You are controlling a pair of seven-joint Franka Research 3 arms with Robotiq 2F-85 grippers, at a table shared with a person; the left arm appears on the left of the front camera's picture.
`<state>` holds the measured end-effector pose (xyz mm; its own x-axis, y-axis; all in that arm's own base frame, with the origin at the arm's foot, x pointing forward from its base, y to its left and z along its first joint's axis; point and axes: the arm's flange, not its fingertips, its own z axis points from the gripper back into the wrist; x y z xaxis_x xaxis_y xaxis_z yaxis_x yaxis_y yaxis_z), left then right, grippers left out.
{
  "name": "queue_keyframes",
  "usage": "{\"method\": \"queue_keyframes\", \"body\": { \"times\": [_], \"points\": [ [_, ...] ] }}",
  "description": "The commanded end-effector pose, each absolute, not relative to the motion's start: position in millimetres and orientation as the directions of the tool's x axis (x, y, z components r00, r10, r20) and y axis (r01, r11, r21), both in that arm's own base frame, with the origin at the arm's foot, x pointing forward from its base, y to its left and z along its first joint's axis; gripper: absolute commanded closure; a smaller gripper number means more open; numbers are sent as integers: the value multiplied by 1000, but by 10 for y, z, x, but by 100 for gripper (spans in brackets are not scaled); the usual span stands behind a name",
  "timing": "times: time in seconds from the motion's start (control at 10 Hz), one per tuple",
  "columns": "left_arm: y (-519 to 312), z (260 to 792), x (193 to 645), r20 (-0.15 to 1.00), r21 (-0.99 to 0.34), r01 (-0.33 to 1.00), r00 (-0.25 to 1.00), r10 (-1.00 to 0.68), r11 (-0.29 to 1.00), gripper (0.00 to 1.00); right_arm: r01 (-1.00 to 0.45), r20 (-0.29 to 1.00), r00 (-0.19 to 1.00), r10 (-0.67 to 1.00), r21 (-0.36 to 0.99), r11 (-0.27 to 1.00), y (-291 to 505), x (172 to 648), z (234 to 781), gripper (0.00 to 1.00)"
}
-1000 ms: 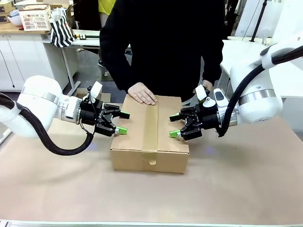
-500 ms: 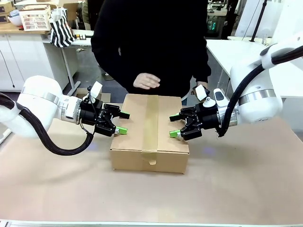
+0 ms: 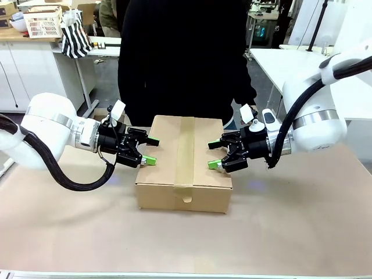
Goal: Pack the gift set into the box.
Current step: Press and hold the closed box until the human finishes sealing it.
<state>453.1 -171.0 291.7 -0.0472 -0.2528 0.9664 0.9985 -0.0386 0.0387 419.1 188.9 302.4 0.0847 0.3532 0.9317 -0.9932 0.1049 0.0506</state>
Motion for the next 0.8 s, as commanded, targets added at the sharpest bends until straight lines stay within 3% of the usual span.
{"method": "queue_keyframes", "body": {
  "times": [0.0, 0.6, 0.7],
  "points": [
    [-1704, 2889, 4518, 966, 39, 998, -48, -255, -40, 0, -992, 932, 102, 349, 67, 111, 1878, 4185, 3008, 0],
    [-1710, 2917, 4531, 966, 39, 999, -47, -253, -39, 0, -993, 932, 85, 353, 51, 105, 1889, 4191, 3024, 0],
    [-1704, 3043, 4540, 973, -94, 996, 89, -212, -12, 0, -982, 909, 173, 378, 128, 140, 1881, 4215, 3122, 0]
  ]
}}
